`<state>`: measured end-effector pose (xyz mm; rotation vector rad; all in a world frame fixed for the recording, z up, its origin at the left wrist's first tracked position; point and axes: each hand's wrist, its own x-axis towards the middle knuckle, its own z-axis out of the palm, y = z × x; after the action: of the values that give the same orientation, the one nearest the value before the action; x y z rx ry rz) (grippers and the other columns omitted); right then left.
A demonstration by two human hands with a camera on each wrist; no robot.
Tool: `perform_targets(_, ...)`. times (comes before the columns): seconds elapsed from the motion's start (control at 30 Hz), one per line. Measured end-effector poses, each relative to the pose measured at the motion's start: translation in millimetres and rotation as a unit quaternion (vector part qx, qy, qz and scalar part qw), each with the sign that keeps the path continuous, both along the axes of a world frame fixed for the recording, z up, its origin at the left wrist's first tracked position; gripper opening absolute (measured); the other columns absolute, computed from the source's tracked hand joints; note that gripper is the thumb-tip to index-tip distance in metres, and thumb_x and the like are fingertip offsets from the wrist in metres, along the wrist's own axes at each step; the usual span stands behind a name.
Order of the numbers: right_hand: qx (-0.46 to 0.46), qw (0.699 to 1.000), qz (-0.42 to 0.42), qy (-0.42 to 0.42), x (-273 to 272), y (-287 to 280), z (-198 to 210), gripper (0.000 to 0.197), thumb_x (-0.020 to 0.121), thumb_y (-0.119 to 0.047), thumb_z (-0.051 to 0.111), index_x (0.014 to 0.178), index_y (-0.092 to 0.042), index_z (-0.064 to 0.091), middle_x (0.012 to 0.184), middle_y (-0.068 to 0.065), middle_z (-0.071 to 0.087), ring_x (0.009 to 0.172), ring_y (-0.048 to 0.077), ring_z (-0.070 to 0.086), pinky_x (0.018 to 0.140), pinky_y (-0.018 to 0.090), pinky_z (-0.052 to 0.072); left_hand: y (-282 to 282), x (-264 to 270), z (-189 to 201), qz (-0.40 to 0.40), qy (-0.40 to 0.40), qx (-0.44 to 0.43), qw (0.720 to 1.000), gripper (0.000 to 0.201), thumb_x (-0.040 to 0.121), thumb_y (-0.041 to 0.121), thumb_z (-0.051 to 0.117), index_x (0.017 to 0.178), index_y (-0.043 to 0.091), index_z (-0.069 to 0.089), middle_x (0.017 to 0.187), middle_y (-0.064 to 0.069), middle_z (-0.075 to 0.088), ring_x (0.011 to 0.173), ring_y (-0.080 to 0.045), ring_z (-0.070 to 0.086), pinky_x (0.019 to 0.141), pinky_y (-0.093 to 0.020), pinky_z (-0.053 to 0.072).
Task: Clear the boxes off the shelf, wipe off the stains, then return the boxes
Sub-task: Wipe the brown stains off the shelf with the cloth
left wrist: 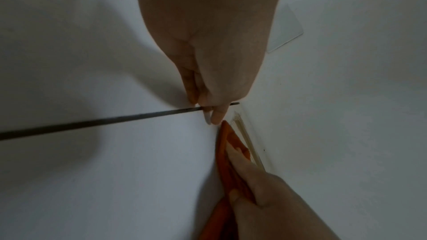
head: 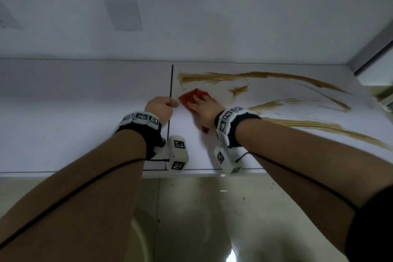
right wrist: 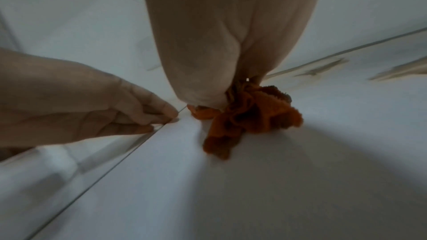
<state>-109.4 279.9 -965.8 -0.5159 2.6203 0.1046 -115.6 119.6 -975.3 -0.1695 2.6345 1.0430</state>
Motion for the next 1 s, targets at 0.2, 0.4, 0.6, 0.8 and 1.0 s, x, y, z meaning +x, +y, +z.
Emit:
perform_targets(0.2, 0.002, 0.997, -0.074, 0.002, -22.7, 34.5, 6.8, 0.093, 0.082, -0.033, 0.069, 0.152, -0.024, 0.007, 0.160, 0.005, 0.000, 0.146, 0.032, 0.005, 0.119, 0.042, 0.010, 0.0, -2.7, 4.9, -0.031, -0.005, 0.002, 1.000, 0.040, 0.091, -0.003, 0.042, 0.124, 0.009, 0.063, 0.137, -0.006, 0.053, 0.127, -0.023, 0.048, 0.089, -0.006, 0.029)
perform_targets(0.4, -0.032, 0.990, -0.136, 0.001, 6.1, 81.7, 13.1, 0.081, 0.090, -0.033, 0.059, 0.152, -0.020, 0.008, 0.160, 0.007, 0.001, 0.146, 0.032, 0.004, 0.119, 0.036, 0.007, 4.8, -5.6, 2.7, -0.025, 0.005, -0.011, 1.000, 0.039, 0.092, -0.003, 0.042, 0.123, 0.008, 0.063, 0.140, -0.007, 0.051, 0.128, -0.024, 0.047, 0.096, -0.011, 0.030)
perform_targets(0.6, -0.026, 0.998, 0.031, 0.038, 28.1, 31.1, 3.7, 0.062, 0.095, -0.022, 0.047, 0.150, -0.022, 0.019, 0.159, 0.007, 0.010, 0.143, 0.033, 0.015, 0.118, 0.039, 0.013, 6.6, -7.9, 4.6, 0.013, -0.014, -0.011, 1.000, 0.040, 0.089, -0.003, 0.044, 0.119, 0.011, 0.066, 0.136, -0.006, 0.054, 0.124, -0.026, 0.051, 0.100, -0.020, 0.036)
perform_targets(0.8, -0.026, 0.999, 0.024, 0.012, 0.0, 5.5, -3.7, 0.071, 0.092, -0.018, 0.052, 0.151, -0.026, 0.014, 0.160, 0.005, 0.004, 0.146, 0.031, 0.007, 0.117, 0.042, 0.011, 4.8, -3.8, 8.4, -0.022, -0.036, -0.001, 0.999, 0.043, 0.093, 0.003, 0.048, 0.135, 0.012, 0.052, 0.139, -0.009, 0.051, 0.125, -0.025, 0.050, 0.101, -0.019, 0.035)
perform_targets(1.0, -0.010, 0.995, -0.095, 0.016, -10.7, 52.4, 6.8, 0.088, 0.086, -0.031, 0.064, 0.152, -0.025, 0.006, 0.160, 0.006, 0.001, 0.146, 0.033, 0.006, 0.119, 0.040, 0.007, 7.1, -6.5, 12.6, -0.052, -0.057, -0.002, 0.997, 0.046, 0.093, -0.004, 0.044, 0.138, 0.007, 0.047, 0.145, -0.012, 0.043, 0.131, -0.029, 0.043, 0.105, -0.022, 0.032)
